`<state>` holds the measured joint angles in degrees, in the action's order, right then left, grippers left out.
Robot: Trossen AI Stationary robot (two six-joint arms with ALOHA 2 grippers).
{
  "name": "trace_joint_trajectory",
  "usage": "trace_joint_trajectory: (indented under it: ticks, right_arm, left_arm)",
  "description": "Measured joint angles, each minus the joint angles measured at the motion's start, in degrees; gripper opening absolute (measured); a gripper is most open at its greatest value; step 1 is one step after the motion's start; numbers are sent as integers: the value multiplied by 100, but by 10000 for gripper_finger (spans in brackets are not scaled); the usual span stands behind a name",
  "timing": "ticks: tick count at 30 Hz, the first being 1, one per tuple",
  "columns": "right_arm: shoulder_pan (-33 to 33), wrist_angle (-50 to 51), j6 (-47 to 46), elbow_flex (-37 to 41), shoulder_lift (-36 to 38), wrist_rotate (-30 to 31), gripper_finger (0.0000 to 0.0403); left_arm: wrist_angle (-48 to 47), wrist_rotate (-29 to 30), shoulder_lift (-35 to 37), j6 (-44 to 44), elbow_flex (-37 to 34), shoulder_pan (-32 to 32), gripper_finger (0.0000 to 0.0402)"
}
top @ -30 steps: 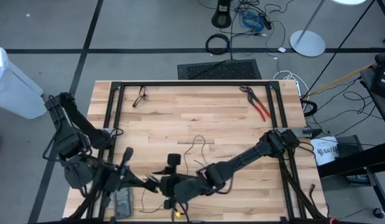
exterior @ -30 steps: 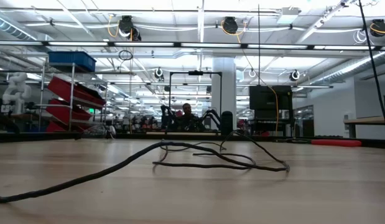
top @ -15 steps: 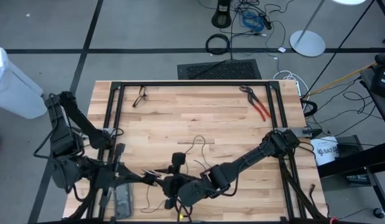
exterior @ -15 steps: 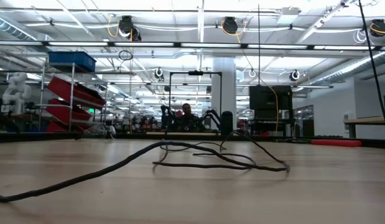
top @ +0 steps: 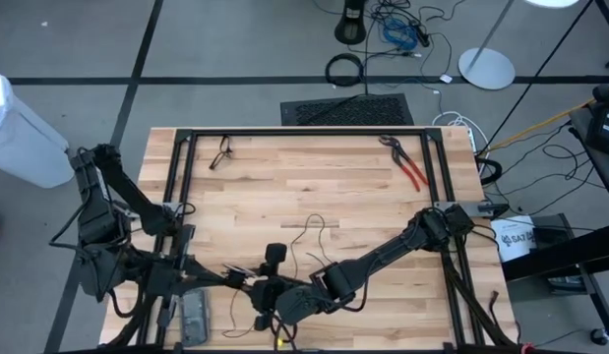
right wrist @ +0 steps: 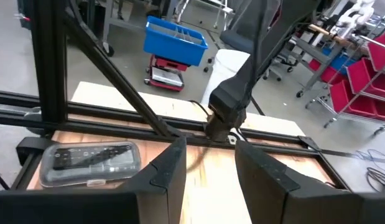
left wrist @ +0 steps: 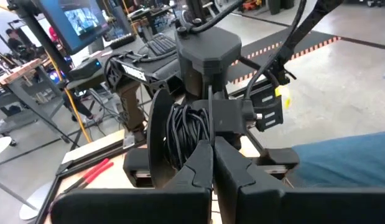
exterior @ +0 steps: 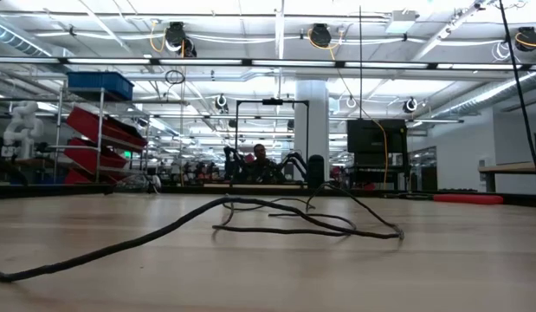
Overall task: Coil cords
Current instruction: Coil the black wire onto the spool
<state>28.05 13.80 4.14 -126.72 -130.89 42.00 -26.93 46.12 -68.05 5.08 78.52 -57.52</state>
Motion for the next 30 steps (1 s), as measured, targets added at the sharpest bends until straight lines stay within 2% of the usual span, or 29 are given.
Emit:
trace_joint_trajectory:
  ticks: [10, 13, 18, 25, 30]
  right_arm:
    - [-43, -38, 22, 0, 4, 13, 113]
    - [-61, -23, 37, 0, 4, 13, 85]
    - [-19, -29, 337, 0, 6, 33, 10]
    - [126, 243, 505, -4, 90, 314, 2]
    - [288, 955, 286, -9, 445, 318, 1]
  left_arm:
    - [4, 2, -4, 20, 0, 0, 2]
    - [55, 4, -4, 20, 0, 0, 2]
    - [49, -17, -4, 23, -1, -3, 2]
    - [44, -128, -4, 30, -2, -100, 2]
    - [-137, -145, -4, 5, -2, -271, 2]
